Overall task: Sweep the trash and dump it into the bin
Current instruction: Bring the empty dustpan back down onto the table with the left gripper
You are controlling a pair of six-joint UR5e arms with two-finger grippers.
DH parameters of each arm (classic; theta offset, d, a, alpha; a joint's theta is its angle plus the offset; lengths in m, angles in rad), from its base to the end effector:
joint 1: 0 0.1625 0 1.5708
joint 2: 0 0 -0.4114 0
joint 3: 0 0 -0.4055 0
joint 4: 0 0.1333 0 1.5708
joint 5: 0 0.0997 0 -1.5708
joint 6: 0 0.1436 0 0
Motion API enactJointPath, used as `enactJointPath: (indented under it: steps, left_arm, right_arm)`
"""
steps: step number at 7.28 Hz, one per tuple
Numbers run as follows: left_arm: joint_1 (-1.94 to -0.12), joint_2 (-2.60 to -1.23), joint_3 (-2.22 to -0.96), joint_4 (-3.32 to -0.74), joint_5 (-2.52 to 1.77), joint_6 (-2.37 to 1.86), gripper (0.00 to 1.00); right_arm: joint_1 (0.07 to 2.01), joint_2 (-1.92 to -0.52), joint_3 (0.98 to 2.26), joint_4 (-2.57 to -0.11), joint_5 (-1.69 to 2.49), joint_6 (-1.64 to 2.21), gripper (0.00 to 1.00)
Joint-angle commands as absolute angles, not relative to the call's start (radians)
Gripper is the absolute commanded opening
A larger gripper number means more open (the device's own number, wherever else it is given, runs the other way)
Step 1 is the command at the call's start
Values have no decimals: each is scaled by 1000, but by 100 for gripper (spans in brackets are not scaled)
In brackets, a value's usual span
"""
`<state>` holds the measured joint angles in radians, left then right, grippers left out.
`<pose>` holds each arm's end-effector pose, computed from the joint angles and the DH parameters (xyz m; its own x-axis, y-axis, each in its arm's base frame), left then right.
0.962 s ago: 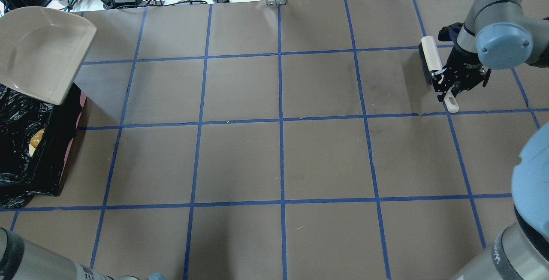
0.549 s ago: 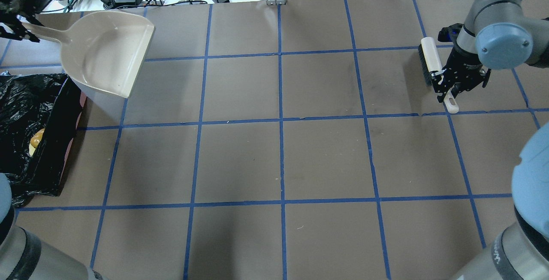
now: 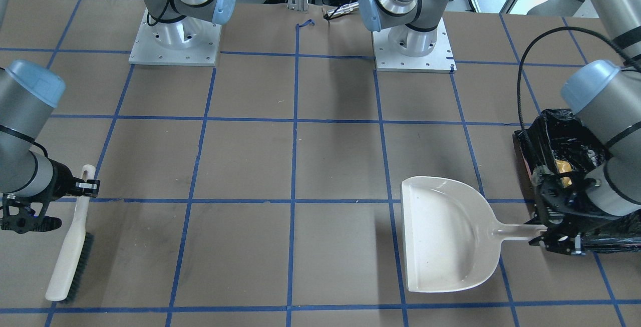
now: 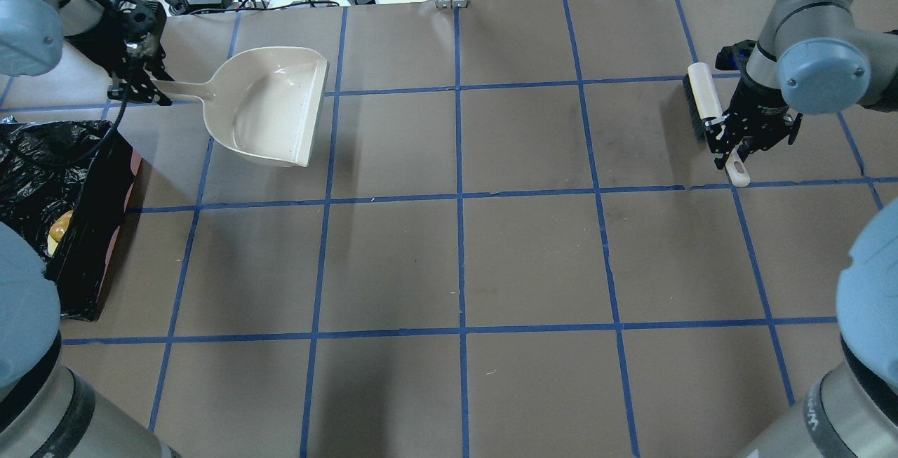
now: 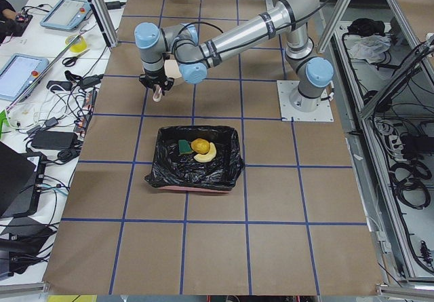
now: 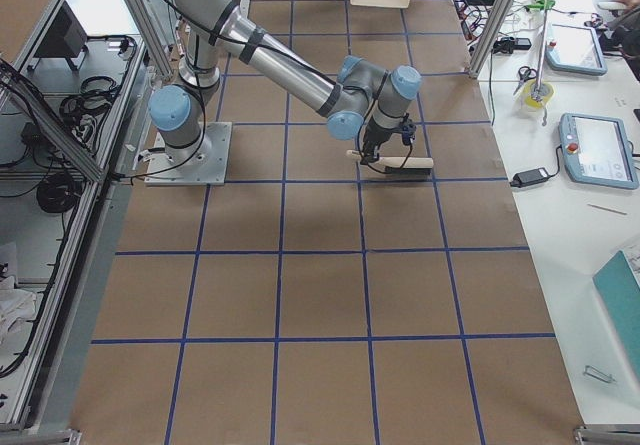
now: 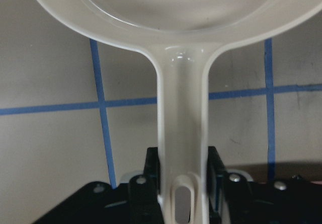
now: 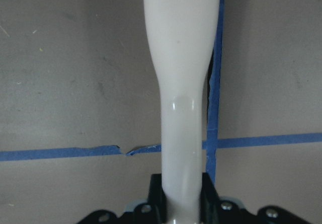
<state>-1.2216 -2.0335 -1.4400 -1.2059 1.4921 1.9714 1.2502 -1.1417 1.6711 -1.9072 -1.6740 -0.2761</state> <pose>0.0938 -0.6803 0.2587 0.0508 0.9968 -0.0610 0.9967 -0.0544 -0.0595 -0.0740 -0.5988 0.1725 -0.9985 0.0296 0.0450 0.0385 0.9765 0.2121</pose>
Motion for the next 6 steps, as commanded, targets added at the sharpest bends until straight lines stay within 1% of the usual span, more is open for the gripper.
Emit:
enactJointPath:
  steps: [1, 2, 4, 6]
  left_arm:
    - [-1279, -2055, -1532, -1055, 1482, 1890, 0]
    - [-1295, -2060, -1560, -1019, 1485, 1882, 0]
    - [-1296, -2065, -1583, -1011, 1486, 1882, 0]
    - [-1296, -2088, -1588, -996, 1480, 1873, 0]
  right_arm:
    - [1250, -1141, 1674, -1910, -1675, -275, 10]
    - [1250, -1141, 1674, -1910, -1675, -276, 25]
    - [1250, -1141, 1674, -1910, -1675, -275, 32]
    - [1250, -1141, 1674, -1910, -1675, -275, 46]
